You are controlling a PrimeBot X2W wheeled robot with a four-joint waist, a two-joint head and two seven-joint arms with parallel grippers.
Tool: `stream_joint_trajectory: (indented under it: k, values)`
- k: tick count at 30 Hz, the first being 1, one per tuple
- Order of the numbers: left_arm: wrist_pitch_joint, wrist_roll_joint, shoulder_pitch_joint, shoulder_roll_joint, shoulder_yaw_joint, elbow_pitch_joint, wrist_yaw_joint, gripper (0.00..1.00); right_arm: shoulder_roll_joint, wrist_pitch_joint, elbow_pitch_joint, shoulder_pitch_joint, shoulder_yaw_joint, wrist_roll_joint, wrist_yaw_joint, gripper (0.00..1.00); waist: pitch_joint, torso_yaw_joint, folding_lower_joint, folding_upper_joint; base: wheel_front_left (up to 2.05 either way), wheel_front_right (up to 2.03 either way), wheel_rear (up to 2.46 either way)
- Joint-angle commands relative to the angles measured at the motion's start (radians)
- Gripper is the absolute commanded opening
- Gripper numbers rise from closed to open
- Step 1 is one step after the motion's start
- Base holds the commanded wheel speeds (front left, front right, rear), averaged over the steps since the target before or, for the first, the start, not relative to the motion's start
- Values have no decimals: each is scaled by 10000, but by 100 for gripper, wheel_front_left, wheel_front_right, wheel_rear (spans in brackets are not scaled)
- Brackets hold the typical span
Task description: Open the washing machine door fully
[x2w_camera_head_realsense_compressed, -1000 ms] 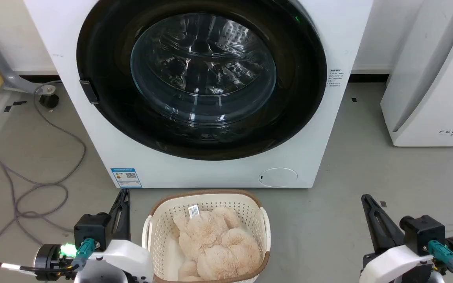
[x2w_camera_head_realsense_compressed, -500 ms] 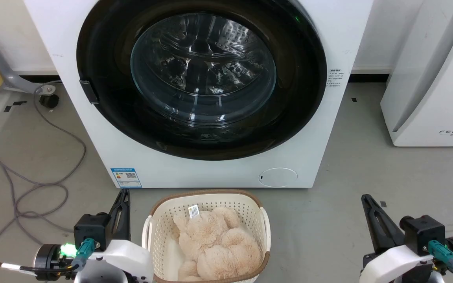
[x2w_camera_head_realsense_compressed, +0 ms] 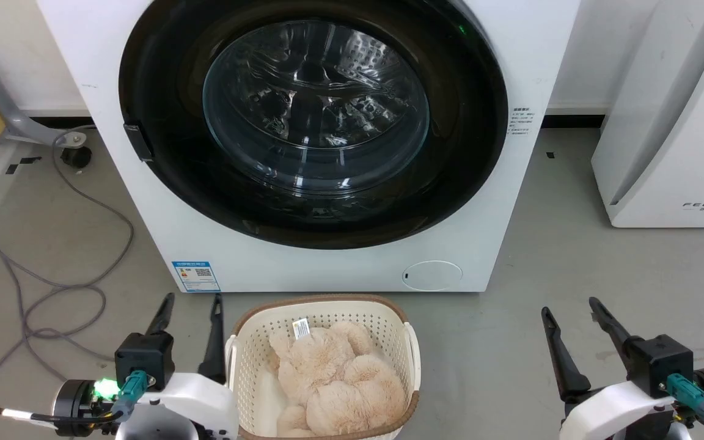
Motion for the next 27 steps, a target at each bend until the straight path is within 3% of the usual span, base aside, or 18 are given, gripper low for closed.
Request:
stream_joint_trajectory:
  k: [1,10,11,12,27]
  values:
    - [-76,-42,-6,0,-29,20,45,100,0,-72,-27,13,-39,102,4,100,6,-1,0,0,0,0,0]
    - [-263,-137,-18,0,-112,44,162,100,1,-259,-179,36,-138,532,9,100,28,0,0,0,0,0,0]
    - [-284,-148,-19,0,-120,46,175,100,1,-280,-195,38,-154,610,9,25,30,1,0,0,0,0,0]
    - [-305,-158,-19,1,-128,48,187,100,2,-301,-209,41,-156,710,10,0,31,3,0,0,0,0,0]
    - [-597,-271,-49,1,-213,66,350,100,3,-593,-156,-141,-370,3267,17,0,117,27,0,0,0,0,0]
